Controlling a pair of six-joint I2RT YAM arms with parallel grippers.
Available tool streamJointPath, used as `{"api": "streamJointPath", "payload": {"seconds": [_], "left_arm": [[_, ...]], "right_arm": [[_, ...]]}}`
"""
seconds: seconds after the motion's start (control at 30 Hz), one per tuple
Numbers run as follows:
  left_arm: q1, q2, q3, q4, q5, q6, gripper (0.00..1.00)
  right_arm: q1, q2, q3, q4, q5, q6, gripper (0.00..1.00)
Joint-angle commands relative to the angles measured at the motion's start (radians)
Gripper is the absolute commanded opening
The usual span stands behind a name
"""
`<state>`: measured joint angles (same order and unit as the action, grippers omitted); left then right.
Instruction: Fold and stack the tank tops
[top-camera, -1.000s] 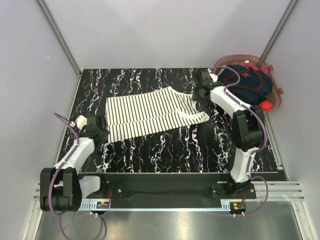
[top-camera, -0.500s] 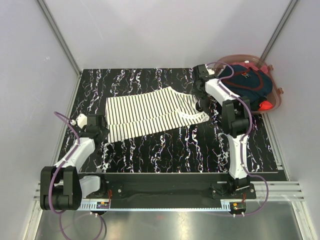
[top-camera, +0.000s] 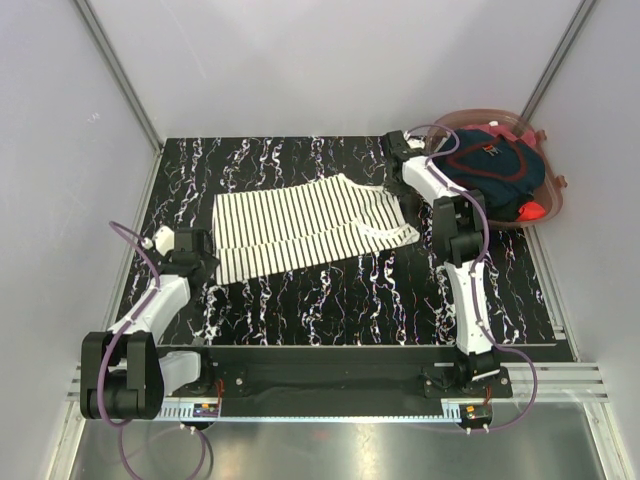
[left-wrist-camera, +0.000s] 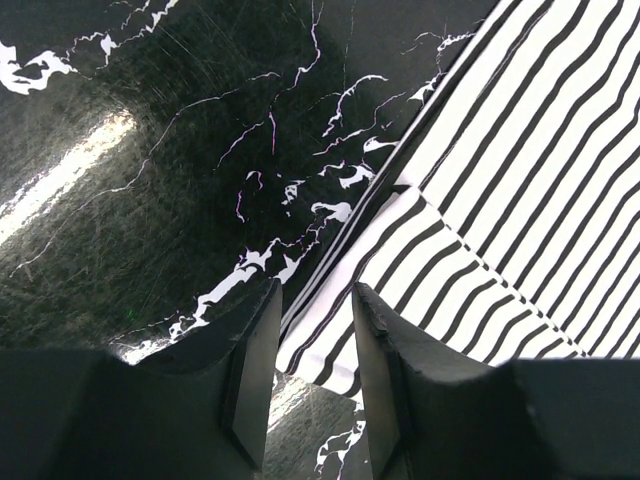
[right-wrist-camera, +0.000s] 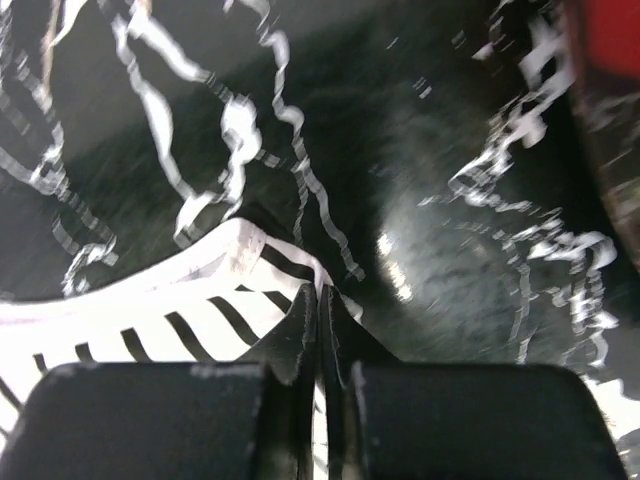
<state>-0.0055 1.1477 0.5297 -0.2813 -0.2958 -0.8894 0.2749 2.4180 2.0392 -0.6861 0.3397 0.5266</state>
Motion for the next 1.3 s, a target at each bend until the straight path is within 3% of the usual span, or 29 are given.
{"api": "streamJointPath", "payload": {"seconds": [0.0,0.1,0.13,0.17,0.2,0.23,0.47,0.6,0.73,0.9,1.0,1.27], "left_arm": [[0.006,0.01,0.007,0.06,0.003,0.017,0.39],[0.006,0.041,0.016,0.068,0.012,0.021,0.39],[0.004,0.049,0.026,0.068,0.014,0.023,0.39],[0.006,0.056,0.032,0.067,0.014,0.023,0.39],[0.006,0.072,0.038,0.065,0.014,0.024,0.39],[0.004,0.078,0.052,0.064,0.012,0.029,0.39],[0.004,0.139,0.142,0.07,-0.008,0.017,0.41],[0.004,0.207,0.23,0.112,0.049,0.053,0.41],[0.004,0.283,0.335,0.174,0.11,0.113,0.41],[0.006,0.398,0.467,0.215,0.159,0.216,0.46],[0.006,0.444,0.538,0.205,0.136,0.265,0.55],[0.024,0.55,0.67,0.177,0.133,0.31,0.58]], "right_arm": [[-0.002,0.047,0.082,-0.065,0.163,-0.04,0.0],[-0.003,0.075,0.147,-0.081,0.275,-0.074,0.01],[-0.005,0.081,0.165,-0.087,0.3,-0.086,0.07],[-0.005,0.093,0.197,-0.093,0.318,-0.092,0.17],[-0.009,0.098,0.213,-0.11,0.334,-0.094,0.45],[-0.011,0.09,0.222,-0.115,0.334,-0.097,0.51],[-0.011,-0.062,0.079,0.037,0.249,-0.115,0.56],[-0.011,-0.118,0.038,0.129,0.055,-0.171,0.5],[-0.011,-0.106,0.042,0.203,-0.16,-0.186,0.5],[-0.009,-0.031,0.156,0.234,-0.396,-0.212,0.55],[-0.003,0.047,0.275,0.197,-0.447,-0.238,0.57],[0.0,0.205,0.467,0.171,-0.564,-0.24,0.53]]}}
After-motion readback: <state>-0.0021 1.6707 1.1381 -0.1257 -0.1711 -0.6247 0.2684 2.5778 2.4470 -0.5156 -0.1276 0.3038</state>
